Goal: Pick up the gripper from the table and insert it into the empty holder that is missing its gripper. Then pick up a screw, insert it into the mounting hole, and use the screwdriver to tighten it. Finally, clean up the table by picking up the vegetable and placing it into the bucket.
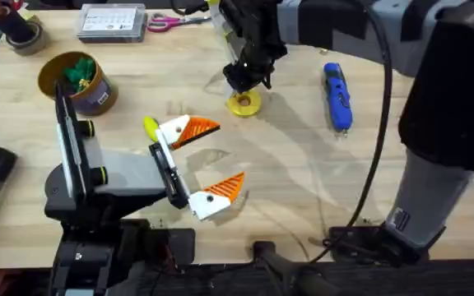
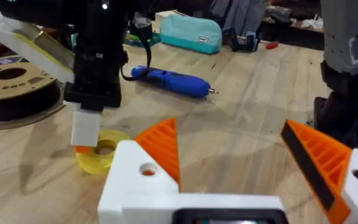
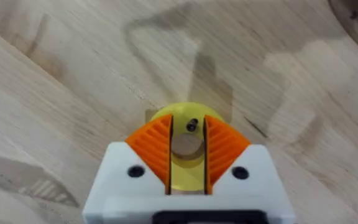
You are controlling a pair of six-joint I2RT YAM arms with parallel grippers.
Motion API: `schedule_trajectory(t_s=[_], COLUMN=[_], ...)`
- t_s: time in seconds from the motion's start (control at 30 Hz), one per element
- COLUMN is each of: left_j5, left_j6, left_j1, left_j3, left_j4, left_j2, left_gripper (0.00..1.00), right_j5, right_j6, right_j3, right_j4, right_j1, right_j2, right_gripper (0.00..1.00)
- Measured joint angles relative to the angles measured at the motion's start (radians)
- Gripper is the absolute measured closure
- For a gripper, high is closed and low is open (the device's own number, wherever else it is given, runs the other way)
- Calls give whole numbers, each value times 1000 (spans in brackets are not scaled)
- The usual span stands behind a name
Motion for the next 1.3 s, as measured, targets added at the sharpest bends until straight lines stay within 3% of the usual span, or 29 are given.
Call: schedule_trajectory(t_s=[0.33,0.57,1.1,1.3], left_j5=[0,0,0,0], left_j6=[0,0,0,0], left_j1=[0,0,0,0], left_j3=[0,0,0,0], left_j4=[0,0,0,0], left_j2=[0,0,0,0], left_gripper=[15,15,16,15], right_j5=[0,0,1,4], right_j6=[0,1,1,1], right_j3=[0,0,6,124], right_j4=[14,14,3,-125], right_j1=[0,0,0,-3], right_j2=[0,0,0,-2], right_gripper=[754,989,994,994])
